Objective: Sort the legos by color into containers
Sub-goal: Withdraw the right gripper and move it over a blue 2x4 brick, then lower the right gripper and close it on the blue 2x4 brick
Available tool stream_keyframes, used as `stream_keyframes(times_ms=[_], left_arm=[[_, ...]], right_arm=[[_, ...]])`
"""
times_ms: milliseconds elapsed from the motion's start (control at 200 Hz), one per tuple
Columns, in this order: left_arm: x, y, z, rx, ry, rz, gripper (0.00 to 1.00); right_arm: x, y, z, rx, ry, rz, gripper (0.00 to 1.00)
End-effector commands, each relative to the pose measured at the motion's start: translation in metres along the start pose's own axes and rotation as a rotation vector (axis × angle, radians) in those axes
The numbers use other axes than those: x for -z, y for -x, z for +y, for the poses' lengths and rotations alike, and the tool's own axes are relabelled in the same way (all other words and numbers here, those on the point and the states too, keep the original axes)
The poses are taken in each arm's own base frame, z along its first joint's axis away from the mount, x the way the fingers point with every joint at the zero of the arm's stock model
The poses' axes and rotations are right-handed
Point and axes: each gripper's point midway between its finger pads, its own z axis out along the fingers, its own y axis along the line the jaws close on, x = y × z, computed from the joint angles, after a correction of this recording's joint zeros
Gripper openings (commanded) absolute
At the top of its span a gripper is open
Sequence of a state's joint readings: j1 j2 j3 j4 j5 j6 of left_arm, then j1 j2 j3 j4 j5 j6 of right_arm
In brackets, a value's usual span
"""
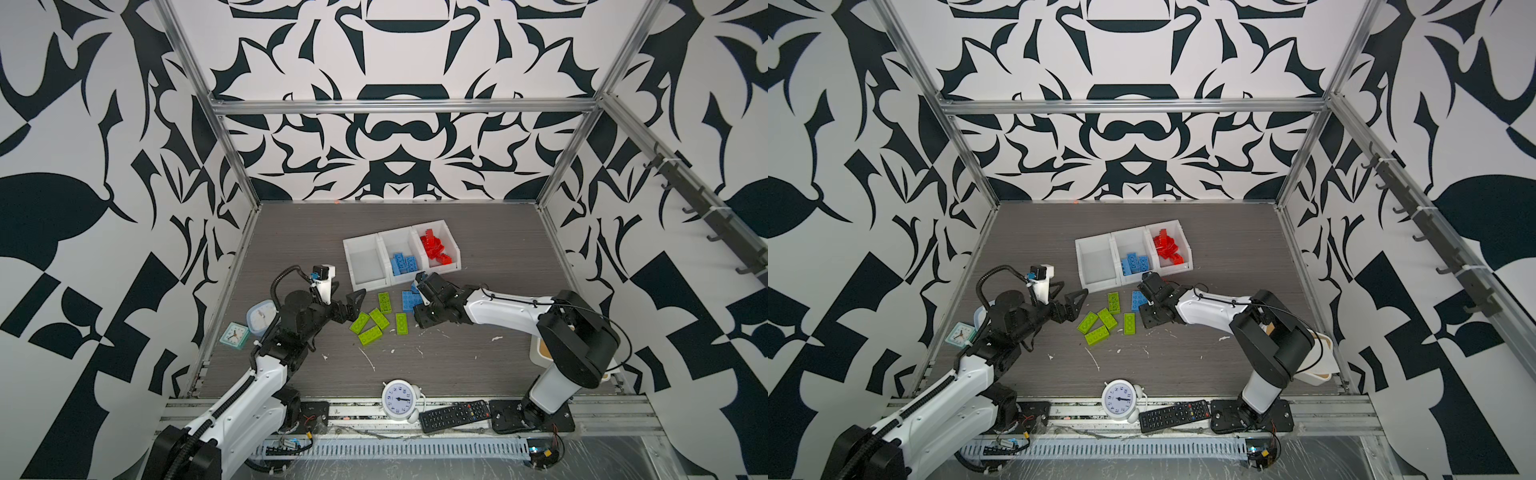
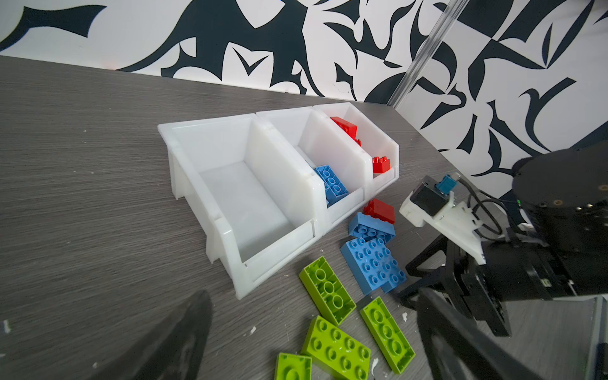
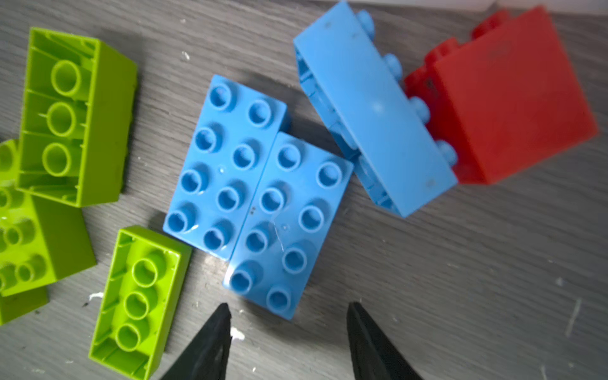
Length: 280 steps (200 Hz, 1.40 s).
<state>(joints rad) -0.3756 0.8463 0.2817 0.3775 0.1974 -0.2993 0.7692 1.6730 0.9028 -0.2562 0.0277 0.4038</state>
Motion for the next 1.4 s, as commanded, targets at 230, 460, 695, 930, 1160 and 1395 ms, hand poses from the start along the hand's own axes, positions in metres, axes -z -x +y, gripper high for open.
stream_keyframes(times_ms=[230,460,695,930,1160,1395], left_arm=[[0.001,0.010,-0.004,-0.005,-0.011,-0.023,1.00],[0.003,0.011,-0.004,-0.010,-0.006,-0.028,1.00],[0.002,0.010,-0.003,-0.010,-0.005,-0.026,1.00],[0.001,0.009,-0.003,-0.009,-0.006,-0.022,1.00],[0.001,0.009,-0.003,-0.009,-0.004,-0.024,1.00],[0.000,0.008,-0.003,-0.009,-0.006,-0.019,1.00]], right_arm=[[-0.003,0.022,0.011,0.022,0.021,-0.041,0.59],[-0.005,0.015,0.002,0.005,-0.021,-0.038,0.54],[0.005,0.011,-0.008,-0.004,-0.056,-0.060,0.46],[0.013,0.004,-0.015,-0.001,-0.068,-0.079,0.36],[0.020,-0.005,-0.018,-0.009,-0.060,-0.086,0.31],[0.030,-0.007,-0.016,-0.008,-0.038,-0.096,0.29]])
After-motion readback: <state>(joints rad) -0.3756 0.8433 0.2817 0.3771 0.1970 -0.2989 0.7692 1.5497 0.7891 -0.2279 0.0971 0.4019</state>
